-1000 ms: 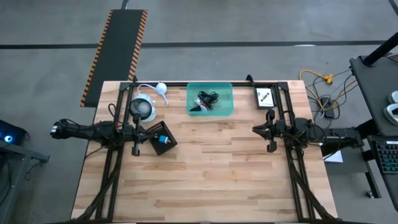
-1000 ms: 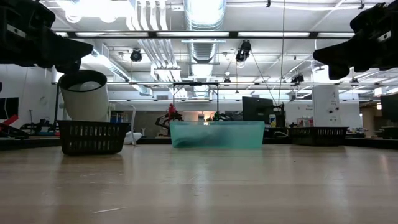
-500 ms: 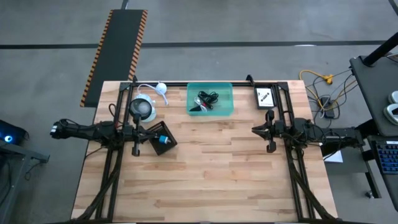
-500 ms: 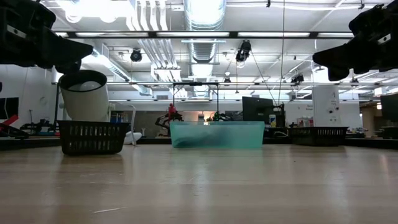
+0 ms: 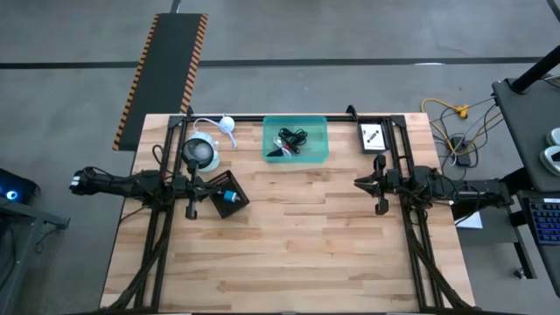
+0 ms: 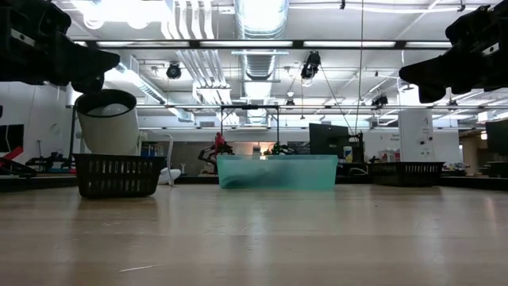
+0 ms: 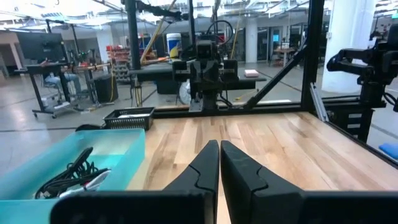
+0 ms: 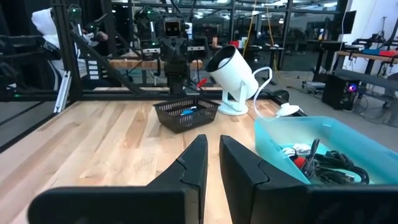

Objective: Pick and place items into bin
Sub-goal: Return to Home Position

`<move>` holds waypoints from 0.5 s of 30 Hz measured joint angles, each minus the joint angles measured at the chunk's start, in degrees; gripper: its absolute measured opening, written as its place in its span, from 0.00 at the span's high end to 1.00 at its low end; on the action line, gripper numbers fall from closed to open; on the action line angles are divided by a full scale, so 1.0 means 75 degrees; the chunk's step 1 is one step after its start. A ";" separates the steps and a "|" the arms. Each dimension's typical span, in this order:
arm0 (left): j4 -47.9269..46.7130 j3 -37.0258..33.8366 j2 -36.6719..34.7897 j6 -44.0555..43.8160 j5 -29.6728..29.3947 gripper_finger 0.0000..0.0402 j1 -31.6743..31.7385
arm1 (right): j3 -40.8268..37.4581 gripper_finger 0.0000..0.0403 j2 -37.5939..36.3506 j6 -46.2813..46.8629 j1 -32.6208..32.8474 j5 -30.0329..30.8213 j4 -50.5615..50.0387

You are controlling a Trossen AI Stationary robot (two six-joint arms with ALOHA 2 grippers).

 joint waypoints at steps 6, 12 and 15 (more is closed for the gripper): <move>0.0028 0.0003 0.0000 0.0001 0.0003 1.00 0.0000 | 0.0000 0.92 0.0000 0.0010 0.0000 0.0003 0.0000; 0.0048 0.0009 -0.0003 0.0000 0.0006 1.00 0.0000 | 0.0003 0.92 -0.0003 0.0015 0.0000 0.0003 0.0000; 0.0049 0.0014 0.0000 0.0003 0.0006 1.00 0.0000 | 0.0003 0.92 -0.0003 0.0005 0.0000 0.0006 0.0000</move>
